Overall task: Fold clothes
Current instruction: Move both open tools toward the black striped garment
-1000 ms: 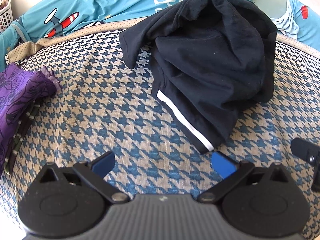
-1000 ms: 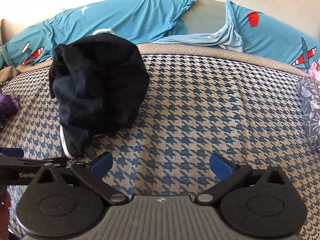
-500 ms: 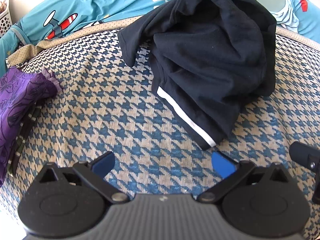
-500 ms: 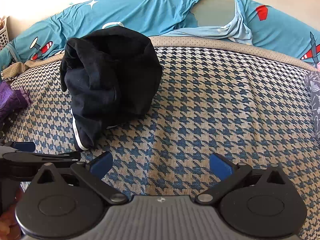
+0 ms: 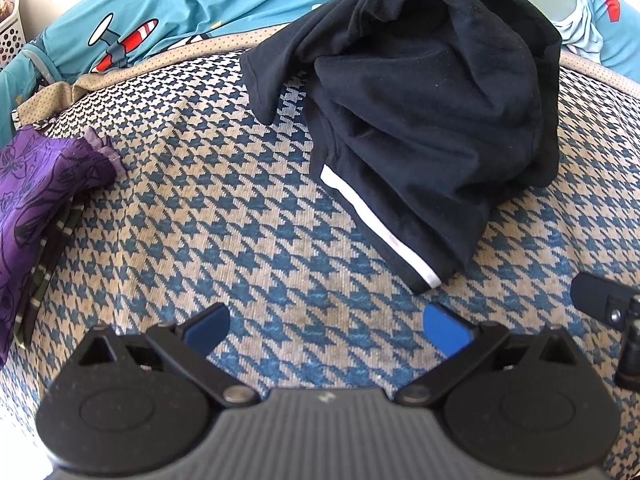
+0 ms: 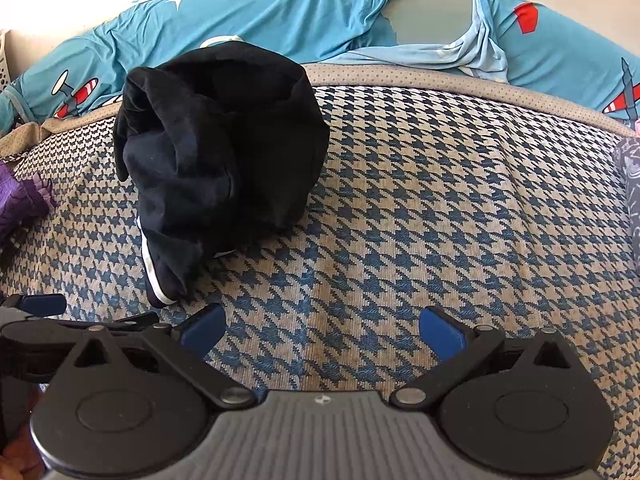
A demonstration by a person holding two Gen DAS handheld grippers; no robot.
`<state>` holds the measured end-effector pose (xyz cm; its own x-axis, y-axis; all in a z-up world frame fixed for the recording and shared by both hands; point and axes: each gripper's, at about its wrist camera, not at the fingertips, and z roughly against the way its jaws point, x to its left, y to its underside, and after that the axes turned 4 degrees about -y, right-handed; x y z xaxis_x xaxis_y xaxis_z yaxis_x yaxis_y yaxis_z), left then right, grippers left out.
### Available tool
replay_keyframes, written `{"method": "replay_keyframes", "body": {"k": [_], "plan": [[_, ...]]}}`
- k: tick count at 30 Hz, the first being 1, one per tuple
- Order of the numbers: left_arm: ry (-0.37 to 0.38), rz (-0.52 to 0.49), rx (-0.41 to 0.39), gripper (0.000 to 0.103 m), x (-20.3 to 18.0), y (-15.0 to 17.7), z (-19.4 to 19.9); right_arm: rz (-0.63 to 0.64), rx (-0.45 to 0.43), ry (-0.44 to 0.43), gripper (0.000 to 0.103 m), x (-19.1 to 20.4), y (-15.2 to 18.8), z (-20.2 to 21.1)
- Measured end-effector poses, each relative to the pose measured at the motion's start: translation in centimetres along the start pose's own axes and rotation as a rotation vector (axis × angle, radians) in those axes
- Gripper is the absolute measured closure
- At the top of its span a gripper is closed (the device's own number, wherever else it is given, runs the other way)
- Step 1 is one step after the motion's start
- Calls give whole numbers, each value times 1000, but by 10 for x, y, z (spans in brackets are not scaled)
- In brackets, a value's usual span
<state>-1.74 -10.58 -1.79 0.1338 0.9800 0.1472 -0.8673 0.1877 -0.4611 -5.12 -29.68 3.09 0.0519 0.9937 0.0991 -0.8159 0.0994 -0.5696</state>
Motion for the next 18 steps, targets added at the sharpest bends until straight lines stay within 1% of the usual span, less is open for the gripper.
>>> {"method": "replay_keyframes", "body": {"k": [18], "plan": [[-10, 18, -5, 0, 7, -2, 0, 22, 14, -10, 0, 10, -2, -5]]}}
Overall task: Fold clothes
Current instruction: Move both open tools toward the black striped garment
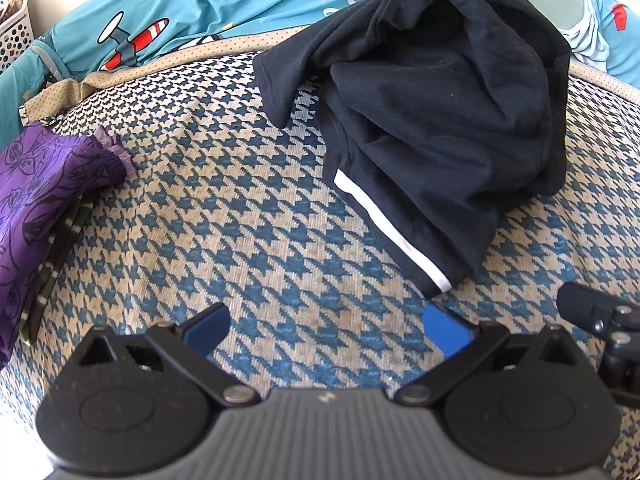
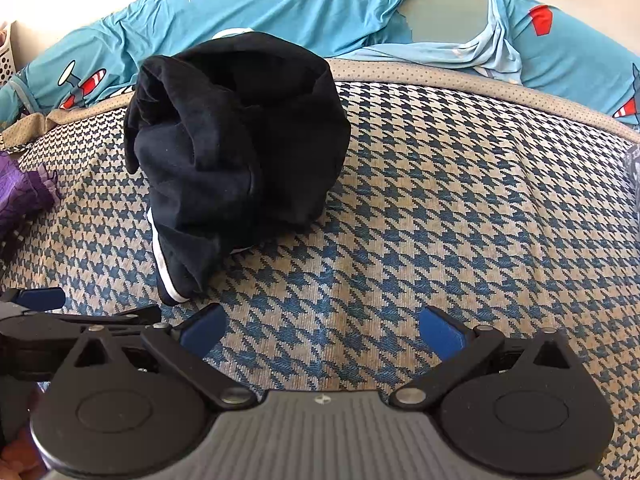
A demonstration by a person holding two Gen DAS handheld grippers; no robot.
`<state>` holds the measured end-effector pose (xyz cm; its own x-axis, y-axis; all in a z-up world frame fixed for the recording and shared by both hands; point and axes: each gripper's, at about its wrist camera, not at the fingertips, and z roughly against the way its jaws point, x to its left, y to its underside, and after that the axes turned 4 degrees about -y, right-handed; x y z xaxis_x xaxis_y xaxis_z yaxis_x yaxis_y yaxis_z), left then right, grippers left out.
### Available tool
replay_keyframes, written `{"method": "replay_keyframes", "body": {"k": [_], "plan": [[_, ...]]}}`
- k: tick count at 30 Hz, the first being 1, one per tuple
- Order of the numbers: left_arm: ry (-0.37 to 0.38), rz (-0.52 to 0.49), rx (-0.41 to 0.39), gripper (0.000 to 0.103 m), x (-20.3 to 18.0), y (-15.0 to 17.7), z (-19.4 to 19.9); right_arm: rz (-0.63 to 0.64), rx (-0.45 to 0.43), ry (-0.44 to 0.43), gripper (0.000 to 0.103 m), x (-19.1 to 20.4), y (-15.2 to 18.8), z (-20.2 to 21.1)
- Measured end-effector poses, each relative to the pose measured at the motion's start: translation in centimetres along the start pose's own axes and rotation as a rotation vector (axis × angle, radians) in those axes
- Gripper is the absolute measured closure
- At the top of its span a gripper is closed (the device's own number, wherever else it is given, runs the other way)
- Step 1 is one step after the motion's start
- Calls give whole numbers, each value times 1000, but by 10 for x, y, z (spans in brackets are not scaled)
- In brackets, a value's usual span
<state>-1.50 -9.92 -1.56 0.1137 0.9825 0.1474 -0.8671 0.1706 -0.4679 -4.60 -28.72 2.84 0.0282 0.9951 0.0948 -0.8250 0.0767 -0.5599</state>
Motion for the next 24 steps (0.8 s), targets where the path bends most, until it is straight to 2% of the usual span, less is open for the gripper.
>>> {"method": "replay_keyframes", "body": {"k": [24], "plan": [[-1, 5, 0, 0, 0, 1, -1, 17, 5, -7, 0, 5, 0, -3]]}}
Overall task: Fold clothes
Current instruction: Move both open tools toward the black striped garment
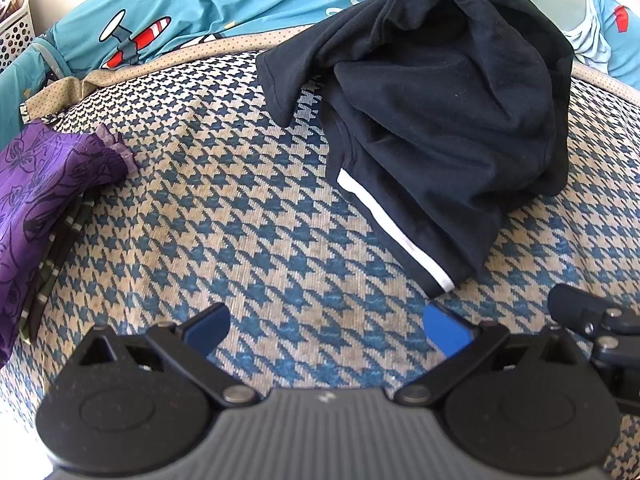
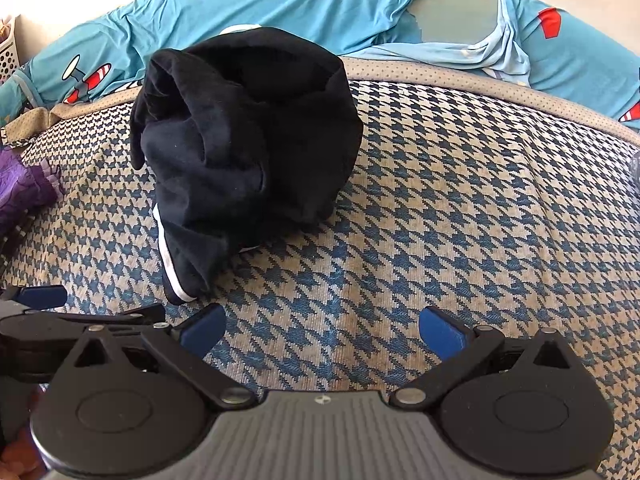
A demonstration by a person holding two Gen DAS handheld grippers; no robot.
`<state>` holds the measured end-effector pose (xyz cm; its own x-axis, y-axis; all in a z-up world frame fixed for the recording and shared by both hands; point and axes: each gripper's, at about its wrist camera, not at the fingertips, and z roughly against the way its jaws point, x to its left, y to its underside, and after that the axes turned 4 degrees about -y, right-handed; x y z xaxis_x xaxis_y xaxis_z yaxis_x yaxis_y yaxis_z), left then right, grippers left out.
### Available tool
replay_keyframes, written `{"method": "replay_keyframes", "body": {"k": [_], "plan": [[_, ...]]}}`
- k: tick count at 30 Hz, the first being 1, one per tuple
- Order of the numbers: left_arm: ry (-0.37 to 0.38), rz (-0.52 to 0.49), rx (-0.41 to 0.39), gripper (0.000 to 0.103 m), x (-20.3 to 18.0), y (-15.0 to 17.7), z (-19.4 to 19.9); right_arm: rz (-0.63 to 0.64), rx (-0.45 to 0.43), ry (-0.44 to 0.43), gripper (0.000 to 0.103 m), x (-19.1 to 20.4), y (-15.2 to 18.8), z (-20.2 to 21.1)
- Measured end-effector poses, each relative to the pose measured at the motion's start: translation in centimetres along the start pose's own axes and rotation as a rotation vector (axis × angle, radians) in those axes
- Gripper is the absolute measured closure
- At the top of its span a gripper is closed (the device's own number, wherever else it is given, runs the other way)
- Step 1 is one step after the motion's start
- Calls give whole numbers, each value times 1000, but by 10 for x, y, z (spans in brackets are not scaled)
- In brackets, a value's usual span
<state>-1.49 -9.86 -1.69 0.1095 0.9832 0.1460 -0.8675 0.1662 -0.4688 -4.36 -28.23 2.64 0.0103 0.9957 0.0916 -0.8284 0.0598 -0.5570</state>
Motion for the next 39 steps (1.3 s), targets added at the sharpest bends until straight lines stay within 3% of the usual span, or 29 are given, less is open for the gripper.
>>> {"method": "replay_keyframes", "body": {"k": [39], "plan": [[-6, 26, -31, 0, 0, -5, 1, -54, -11, 4, 0, -12, -2, -1]]}}
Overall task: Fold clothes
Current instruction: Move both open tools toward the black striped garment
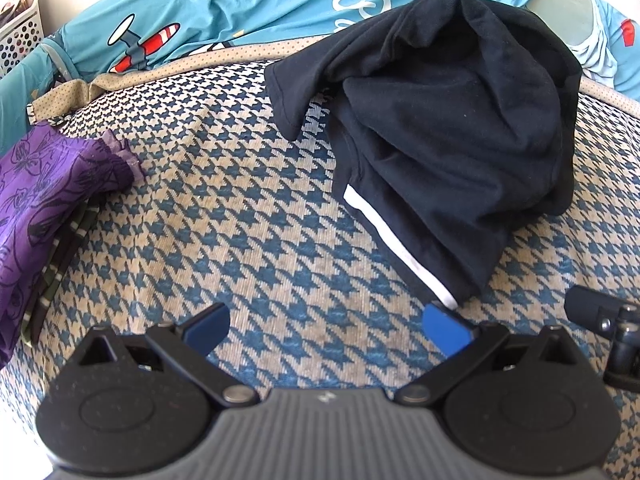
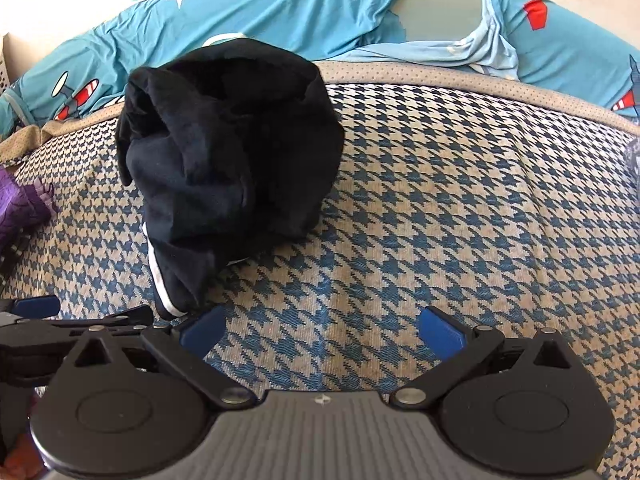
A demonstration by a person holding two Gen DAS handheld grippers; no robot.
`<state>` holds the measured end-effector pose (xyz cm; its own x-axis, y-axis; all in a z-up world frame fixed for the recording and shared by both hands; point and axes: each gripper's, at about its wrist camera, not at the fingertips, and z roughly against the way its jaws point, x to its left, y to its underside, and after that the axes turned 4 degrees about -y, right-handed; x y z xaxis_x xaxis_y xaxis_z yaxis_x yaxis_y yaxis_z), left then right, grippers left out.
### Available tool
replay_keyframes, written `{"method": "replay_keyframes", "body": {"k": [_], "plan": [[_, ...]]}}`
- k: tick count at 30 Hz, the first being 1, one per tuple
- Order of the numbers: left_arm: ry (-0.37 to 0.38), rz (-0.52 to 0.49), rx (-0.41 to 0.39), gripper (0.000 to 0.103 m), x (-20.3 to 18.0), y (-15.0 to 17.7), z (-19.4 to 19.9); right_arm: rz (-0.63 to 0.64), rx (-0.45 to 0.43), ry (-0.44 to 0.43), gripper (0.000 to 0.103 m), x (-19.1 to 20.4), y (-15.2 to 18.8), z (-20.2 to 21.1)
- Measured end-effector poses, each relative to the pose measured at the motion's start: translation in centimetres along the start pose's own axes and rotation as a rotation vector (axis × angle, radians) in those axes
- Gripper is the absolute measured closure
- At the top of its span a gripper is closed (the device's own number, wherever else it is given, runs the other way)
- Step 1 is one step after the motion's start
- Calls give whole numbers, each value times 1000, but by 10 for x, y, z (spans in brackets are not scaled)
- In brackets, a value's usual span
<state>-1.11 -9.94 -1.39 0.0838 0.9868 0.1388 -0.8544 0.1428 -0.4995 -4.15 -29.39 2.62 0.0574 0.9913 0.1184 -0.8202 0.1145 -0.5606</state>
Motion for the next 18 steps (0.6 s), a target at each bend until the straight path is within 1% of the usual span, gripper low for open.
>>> {"method": "replay_keyframes", "body": {"k": [5, 8, 14, 16, 18], "plan": [[-4, -13, -5, 0, -3, 1, 0, 8, -2, 12, 0, -1, 1, 0], [-8, -20, -8, 0, -5, 2, 0, 9, -6, 9, 4, -2, 1, 1], [-10, -1, -16, 0, -1, 0, 1, 2, -21, 19, 4, -5, 3, 4], [-9, 3, -17, 0, 0, 0, 1, -7, -25, 22, 6, -7, 3, 5], [-8, 7, -16, 0, 2, -1, 1, -21, -32, 21, 10, -10, 2, 7]]}}
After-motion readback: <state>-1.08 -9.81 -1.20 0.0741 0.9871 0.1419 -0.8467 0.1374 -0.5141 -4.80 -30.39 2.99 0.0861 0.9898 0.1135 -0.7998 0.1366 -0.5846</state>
